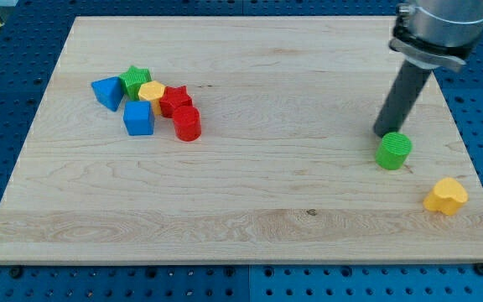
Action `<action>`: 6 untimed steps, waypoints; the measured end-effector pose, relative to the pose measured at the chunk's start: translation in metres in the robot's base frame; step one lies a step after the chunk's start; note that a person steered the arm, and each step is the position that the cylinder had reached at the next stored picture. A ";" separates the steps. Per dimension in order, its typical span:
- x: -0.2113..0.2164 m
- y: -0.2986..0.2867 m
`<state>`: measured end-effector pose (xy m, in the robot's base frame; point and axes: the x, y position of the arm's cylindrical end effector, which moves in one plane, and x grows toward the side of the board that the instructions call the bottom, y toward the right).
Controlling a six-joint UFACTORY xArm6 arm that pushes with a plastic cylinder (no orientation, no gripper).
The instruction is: Move the green circle to the top of yellow heart
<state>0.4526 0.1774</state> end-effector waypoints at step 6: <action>0.056 -0.072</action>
